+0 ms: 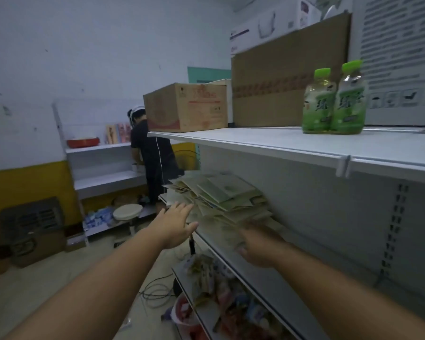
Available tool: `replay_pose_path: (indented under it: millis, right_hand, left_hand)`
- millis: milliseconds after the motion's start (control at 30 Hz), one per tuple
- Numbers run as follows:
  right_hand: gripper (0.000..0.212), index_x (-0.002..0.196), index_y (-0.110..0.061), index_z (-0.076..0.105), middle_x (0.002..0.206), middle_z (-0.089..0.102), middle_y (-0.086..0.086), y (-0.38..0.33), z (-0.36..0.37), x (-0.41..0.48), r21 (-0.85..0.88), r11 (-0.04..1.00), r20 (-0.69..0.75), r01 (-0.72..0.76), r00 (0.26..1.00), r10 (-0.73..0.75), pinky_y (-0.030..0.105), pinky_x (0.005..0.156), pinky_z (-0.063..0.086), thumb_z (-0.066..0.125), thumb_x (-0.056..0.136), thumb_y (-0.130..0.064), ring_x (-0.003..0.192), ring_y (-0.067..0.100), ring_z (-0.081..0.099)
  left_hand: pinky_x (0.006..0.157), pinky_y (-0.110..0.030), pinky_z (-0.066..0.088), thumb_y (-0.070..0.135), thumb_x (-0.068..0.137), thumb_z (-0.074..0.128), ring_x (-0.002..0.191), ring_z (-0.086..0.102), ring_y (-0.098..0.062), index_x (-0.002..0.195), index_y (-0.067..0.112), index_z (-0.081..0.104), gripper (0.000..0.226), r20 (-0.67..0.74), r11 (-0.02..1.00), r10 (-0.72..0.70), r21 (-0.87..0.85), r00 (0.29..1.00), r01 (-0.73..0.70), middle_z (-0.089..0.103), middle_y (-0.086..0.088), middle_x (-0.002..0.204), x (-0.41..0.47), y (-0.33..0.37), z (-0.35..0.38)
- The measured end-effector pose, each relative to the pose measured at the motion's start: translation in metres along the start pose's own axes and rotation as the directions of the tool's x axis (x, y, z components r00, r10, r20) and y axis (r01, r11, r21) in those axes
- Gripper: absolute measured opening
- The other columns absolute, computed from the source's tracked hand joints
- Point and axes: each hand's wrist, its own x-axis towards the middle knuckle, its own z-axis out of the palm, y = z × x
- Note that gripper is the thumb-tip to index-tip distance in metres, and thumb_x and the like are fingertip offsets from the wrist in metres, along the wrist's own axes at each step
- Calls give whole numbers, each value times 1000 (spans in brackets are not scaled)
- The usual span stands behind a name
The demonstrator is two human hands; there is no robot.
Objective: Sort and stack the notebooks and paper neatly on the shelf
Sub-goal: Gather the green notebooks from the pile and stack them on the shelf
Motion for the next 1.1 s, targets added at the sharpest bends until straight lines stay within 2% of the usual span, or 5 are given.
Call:
replay_pose_path:
  millis: [467,600,800,900,1100]
  right_hand:
    - [35,117,-14,50,124,48,9,5,-3,197,-5,1000,-198,25,980,-26,36,94,43,49,87,-33,117,29,46]
    - [41,106,-13,53,114,51,8,8,10,231,-23,996,-199,-89,977,82,38,90,46,34,87,-44,113,30,49]
    - [70,116,-17,53,117,55,8,-7,22,277,160,913,-166,-375,901,400,40,92,46,42,78,-74,108,29,55]
    - [67,118,-14,51,119,53,9,-16,29,286,146,870,-177,-471,853,492,42,95,43,45,80,-69,111,30,52]
    - [80,122,-13,59,112,66,10,-34,33,275,275,850,-464,-450,712,527,34,88,48,4,91,-60,104,27,62]
  left_hand:
    - [118,-40,8,51,97,34,148,1,-18,152,24,10,66,58,996,-55,74,997,51,8,-1,160,132,-108,-5]
    - [118,-37,12,51,96,37,147,7,-19,153,23,10,68,63,996,86,33,994,-88,11,-1,160,177,-121,3]
    - [115,-31,22,48,97,39,145,18,-17,152,25,13,65,56,934,335,-153,941,-324,20,1,158,233,-144,5]
    - [103,-24,36,42,97,44,133,40,-13,149,27,25,57,29,866,419,-312,907,-390,35,4,151,252,-161,1]
    - [71,-30,56,22,95,50,81,68,-17,109,13,66,23,-153,598,303,-738,940,-313,71,-4,102,296,-176,-4]
